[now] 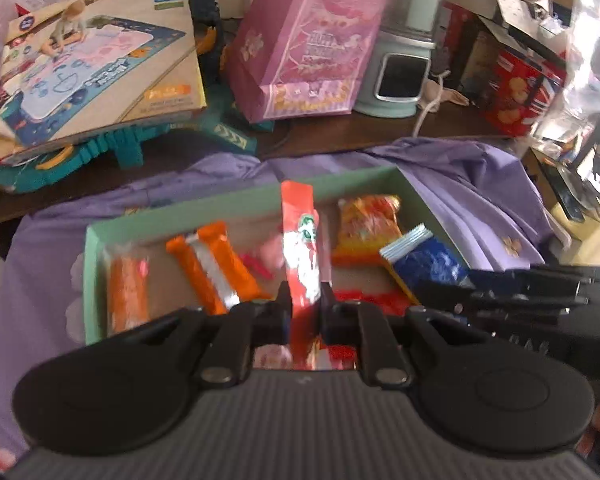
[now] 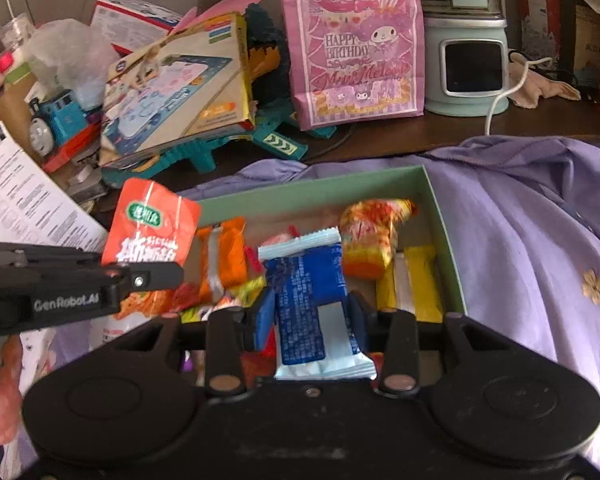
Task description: Organize snacks
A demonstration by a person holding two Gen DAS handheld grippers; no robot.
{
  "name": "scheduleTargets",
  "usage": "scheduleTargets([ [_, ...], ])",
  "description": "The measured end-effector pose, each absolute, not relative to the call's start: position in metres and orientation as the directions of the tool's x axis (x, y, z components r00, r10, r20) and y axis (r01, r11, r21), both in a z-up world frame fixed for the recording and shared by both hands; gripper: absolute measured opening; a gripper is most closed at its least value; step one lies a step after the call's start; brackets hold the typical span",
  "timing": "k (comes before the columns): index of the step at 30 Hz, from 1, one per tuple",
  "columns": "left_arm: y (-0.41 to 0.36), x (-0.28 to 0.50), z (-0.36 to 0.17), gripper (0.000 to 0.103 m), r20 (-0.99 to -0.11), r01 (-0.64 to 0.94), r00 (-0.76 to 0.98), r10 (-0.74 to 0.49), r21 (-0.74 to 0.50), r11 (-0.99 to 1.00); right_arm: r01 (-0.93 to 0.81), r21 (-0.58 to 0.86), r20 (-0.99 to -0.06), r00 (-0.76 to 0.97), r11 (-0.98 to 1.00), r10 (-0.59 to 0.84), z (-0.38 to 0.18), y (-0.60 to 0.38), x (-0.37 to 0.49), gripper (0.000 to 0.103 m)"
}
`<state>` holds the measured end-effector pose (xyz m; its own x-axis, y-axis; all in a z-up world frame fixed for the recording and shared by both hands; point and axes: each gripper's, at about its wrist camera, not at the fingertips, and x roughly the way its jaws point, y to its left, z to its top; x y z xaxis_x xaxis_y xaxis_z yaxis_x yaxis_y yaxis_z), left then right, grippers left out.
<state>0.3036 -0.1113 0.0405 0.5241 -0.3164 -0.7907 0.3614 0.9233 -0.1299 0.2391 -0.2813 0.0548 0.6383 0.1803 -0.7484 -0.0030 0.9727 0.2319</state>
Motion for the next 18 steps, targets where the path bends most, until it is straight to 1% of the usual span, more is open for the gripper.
scheduleTargets([
  [2,-0.117,0.319,0.036,0.013,-0.79,0.358,0.526,-0.316,-0.132,0.924,0.005,0.229,-0.751,0.637,0.973,0.174,0.05,-0.283,0.252,0.039],
  [3,-0.12,0.326,0.034,0.017,-0.786,0.355,0.533,-0.314,-0.13,0.926,0.011,0.229,-0.751,0.638,0.973,0.169,0.047,-0.283,0.256,0.041],
  [4,-0.122,0.329,0.032,0.025,-0.782,0.35,0.542,-0.308,-0.123,0.928,0.023,0.231,-0.752,0.639,0.973,0.164,0.045,-0.284,0.262,0.041],
  [5,-0.124,0.333,0.031,0.053,-0.782,0.34,0.551,-0.292,-0.11,0.934,0.04,0.235,-0.754,0.638,0.971,0.156,0.043,-0.287,0.266,0.052],
  [6,-0.125,0.334,0.03,0.072,-0.778,0.327,0.565,-0.275,-0.095,0.94,0.05,0.242,-0.755,0.637,0.969,0.156,0.041,-0.288,0.268,0.06],
  [7,-0.125,0.332,0.029,0.078,-0.768,0.303,0.593,-0.244,-0.068,0.951,0.059,0.243,-0.754,0.64,0.968,0.151,0.04,-0.289,0.267,0.062],
  [8,-0.123,0.331,0.029,0.09,-0.762,0.297,0.604,-0.234,-0.057,0.953,0.057,0.244,-0.753,0.641,0.968,0.152,0.039,-0.291,0.266,0.069],
  [9,-0.122,0.329,0.028,0.095,-0.759,0.301,0.605,-0.238,-0.059,0.952,0.056,0.247,-0.754,0.639,0.968,0.155,0.038,-0.291,0.263,0.075],
  [11,-0.116,0.323,0.026,0.096,-0.764,0.301,0.598,-0.241,-0.064,0.951,0.05,0.234,-0.755,0.639,0.971,0.149,0.037,-0.289,0.256,0.078],
  [16,-0.095,0.296,0.025,0.097,-0.776,0.275,0.582,-0.243,-0.094,0.957,0.006,0.213,-0.763,0.625,0.977,0.163,0.039,-0.273,0.239,0.08],
  [18,-0.083,0.282,0.029,0.1,-0.772,0.264,0.587,-0.243,-0.101,0.959,-0.016,0.204,-0.764,0.622,0.979,0.17,0.044,-0.264,0.229,0.081],
])
